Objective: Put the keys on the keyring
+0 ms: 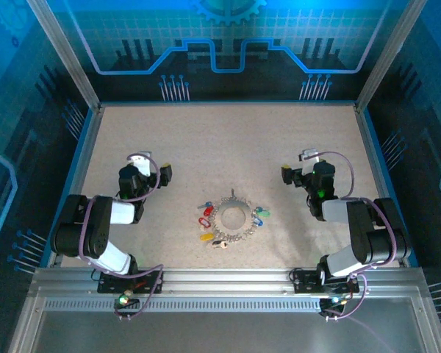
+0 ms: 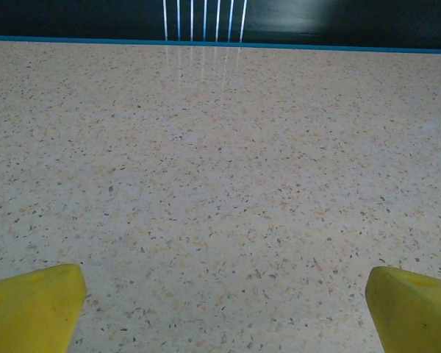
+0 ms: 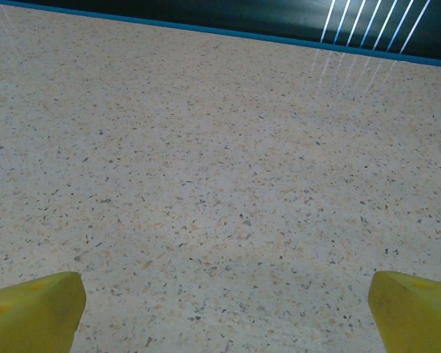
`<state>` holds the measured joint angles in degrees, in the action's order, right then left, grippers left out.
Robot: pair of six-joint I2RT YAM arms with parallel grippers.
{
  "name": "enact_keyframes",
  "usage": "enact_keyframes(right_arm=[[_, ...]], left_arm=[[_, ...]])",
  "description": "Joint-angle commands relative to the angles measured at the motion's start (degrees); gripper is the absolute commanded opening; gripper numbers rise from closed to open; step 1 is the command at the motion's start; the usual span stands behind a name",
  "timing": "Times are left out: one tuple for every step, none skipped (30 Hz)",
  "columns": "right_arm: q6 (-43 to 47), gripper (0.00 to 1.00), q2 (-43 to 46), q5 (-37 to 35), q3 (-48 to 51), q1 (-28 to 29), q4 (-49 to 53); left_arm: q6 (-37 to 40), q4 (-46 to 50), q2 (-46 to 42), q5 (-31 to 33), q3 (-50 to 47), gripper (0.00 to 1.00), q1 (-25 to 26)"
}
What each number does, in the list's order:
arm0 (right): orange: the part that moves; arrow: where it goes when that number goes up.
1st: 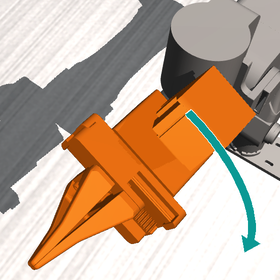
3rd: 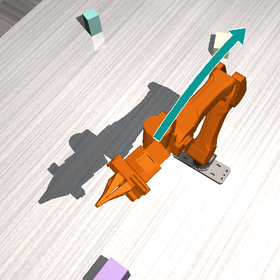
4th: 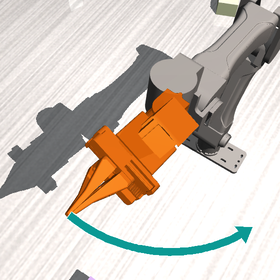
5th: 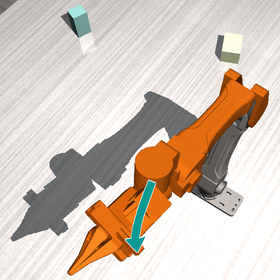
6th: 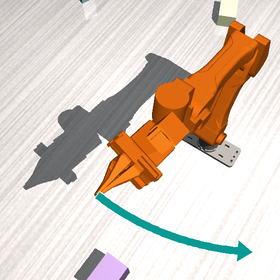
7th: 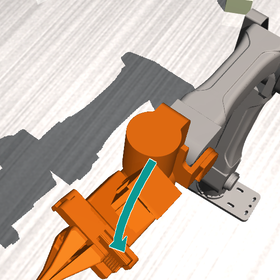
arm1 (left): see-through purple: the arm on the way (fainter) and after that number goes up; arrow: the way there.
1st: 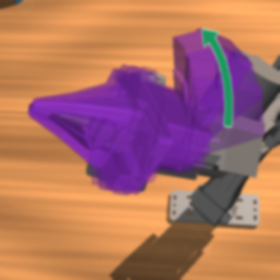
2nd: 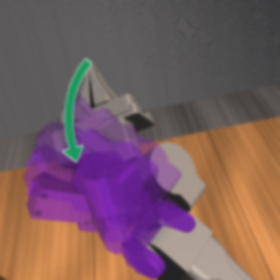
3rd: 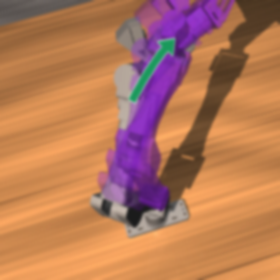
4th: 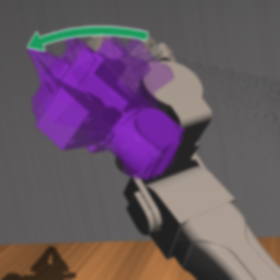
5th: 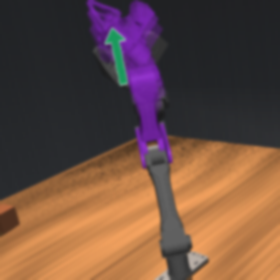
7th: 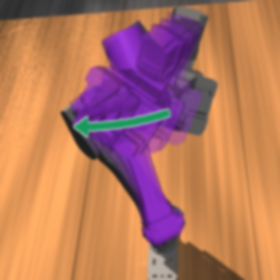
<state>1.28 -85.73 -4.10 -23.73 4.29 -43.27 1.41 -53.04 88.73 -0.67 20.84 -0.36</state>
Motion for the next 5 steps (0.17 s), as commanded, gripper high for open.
enact_keyframes(right_arm=[[0.07,1.0,-0.4,0.41,-0.88,-0.15,-0.15],[0.07,1.0,-0.4,0.42,-0.81,-0.16,-0.19],[0.09,1.0,-0.4,0.24,-0.67,-0.04,-0.45],[0.06,1.0,-0.4,0.21,-0.7,-0.02,-0.43],[0.04,1.0,-0.4,0.21,-0.71,-0.07,-0.42]], left_arm=[[-0.01,-2.11,-0.15,0.75,-0.52,0.99,0.41],[0.02,-2.1,-0.17,0.75,-0.54,0.99,0.37],[0.0,-2.14,-0.2,0.75,-0.54,0.99,0.42],[0.07,-2.18,-0.2,0.9,-0.68,0.99,0.51],[0.17,-2.41,-0.2,1.31,-0.71,0.99,0.68]])
